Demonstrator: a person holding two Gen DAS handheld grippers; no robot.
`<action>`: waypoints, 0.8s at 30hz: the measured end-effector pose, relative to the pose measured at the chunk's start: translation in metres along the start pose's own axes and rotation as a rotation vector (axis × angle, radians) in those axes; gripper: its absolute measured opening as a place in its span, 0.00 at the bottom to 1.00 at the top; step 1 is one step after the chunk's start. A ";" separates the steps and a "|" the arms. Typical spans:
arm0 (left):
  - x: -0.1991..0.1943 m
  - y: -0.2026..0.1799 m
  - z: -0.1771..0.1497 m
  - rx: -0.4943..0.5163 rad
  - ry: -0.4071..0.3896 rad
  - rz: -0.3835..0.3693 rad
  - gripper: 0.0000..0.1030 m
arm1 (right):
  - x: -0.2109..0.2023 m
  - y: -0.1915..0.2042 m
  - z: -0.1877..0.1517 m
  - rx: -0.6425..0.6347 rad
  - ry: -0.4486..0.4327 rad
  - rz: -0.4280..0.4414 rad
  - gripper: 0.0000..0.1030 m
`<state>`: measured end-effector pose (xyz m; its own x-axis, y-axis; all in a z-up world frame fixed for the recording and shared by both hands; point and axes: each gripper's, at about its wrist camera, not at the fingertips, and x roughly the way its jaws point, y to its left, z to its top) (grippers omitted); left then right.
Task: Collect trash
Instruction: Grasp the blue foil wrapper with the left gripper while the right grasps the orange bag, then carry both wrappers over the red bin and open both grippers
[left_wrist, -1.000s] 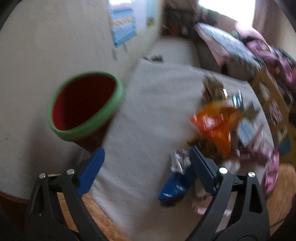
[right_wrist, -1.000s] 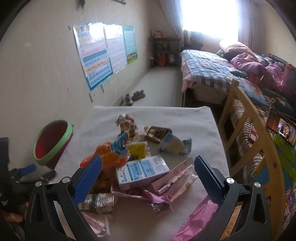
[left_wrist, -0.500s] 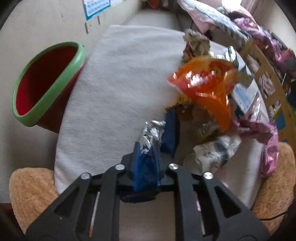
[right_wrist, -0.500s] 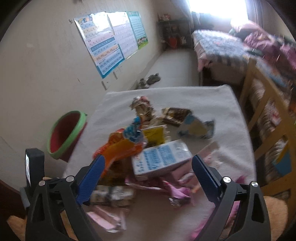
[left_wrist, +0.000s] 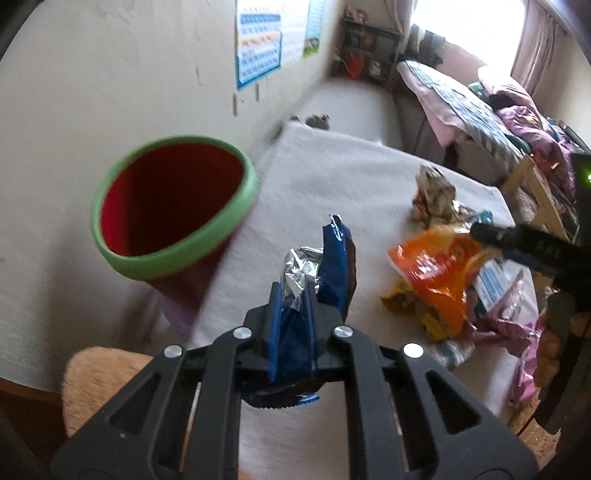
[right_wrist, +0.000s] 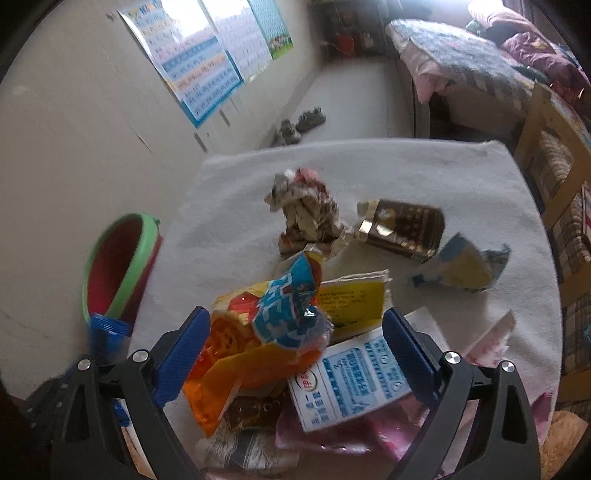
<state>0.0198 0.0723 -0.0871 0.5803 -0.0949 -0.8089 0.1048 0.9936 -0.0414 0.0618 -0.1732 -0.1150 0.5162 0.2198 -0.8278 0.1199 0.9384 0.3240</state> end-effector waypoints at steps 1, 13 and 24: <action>-0.001 0.004 0.002 -0.002 -0.009 0.007 0.11 | 0.002 0.001 0.000 0.003 0.006 0.003 0.85; -0.013 0.085 0.030 -0.111 -0.103 0.137 0.11 | -0.029 0.035 0.004 -0.096 -0.090 0.088 0.44; -0.010 0.182 0.089 -0.240 -0.128 0.262 0.11 | -0.034 0.159 0.045 -0.269 -0.176 0.247 0.43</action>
<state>0.1048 0.2484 -0.0349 0.6599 0.1727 -0.7312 -0.2438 0.9698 0.0090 0.1010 -0.0438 -0.0147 0.6418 0.4207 -0.6412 -0.2404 0.9043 0.3528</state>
